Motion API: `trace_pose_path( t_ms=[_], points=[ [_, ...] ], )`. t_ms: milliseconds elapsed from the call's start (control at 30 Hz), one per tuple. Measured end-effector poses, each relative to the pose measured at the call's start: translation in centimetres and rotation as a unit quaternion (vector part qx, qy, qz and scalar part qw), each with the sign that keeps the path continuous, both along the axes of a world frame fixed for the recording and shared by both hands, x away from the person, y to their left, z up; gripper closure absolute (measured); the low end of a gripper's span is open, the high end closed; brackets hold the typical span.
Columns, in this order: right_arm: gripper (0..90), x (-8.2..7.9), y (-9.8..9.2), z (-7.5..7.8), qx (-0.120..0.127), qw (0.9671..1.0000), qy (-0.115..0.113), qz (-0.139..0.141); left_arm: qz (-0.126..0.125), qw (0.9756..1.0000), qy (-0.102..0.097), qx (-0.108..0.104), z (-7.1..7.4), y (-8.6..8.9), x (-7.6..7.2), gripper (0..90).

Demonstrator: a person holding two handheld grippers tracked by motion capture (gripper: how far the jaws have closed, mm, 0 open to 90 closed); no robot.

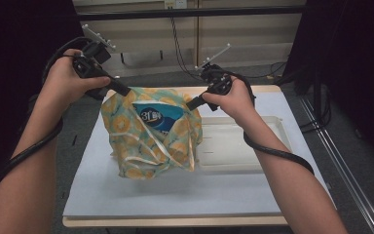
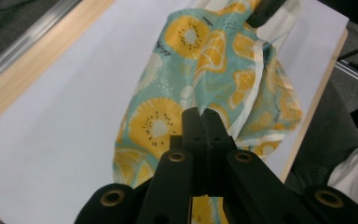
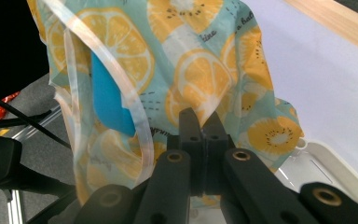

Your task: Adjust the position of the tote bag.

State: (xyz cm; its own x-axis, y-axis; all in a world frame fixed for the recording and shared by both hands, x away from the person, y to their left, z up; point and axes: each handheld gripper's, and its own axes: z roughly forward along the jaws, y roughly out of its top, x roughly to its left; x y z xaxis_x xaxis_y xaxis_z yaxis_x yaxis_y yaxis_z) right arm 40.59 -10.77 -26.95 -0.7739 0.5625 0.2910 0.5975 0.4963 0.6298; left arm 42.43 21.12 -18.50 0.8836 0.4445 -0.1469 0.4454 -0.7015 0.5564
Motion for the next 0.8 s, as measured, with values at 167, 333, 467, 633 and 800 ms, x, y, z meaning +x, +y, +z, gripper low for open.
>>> trace_pose_path(
  t_ms=[167,333,467,633,800],
  points=[
    [90.0,0.1,0.1,0.6,-0.002,1.0000,-0.004,-0.001,0.017,0.9997,-0.008,-0.018,0.3,0.2,1.0,90.0],
    [90.0,0.4,0.1,1.0,-0.006,1.0000,-0.005,-0.004,0.037,0.9992,-0.005,-0.013,-1.0,0.2,2.3,90.0],
    [89.6,0.6,0.2,0.4,-0.014,0.9999,-0.001,-0.006,0.054,0.9985,0.011,-0.004,-3.2,-0.4,3.1,90.0],
    [89.5,0.6,0.3,-0.2,-0.023,0.9997,0.000,-0.002,0.040,0.9982,0.038,0.022,-5.5,-0.8,3.9,90.0],
    [85.6,0.5,0.1,-0.5,-0.026,0.9997,-0.002,-0.003,0.057,0.9968,0.055,0.013,-6.6,-1.2,3.8,89.9]
  ],
)
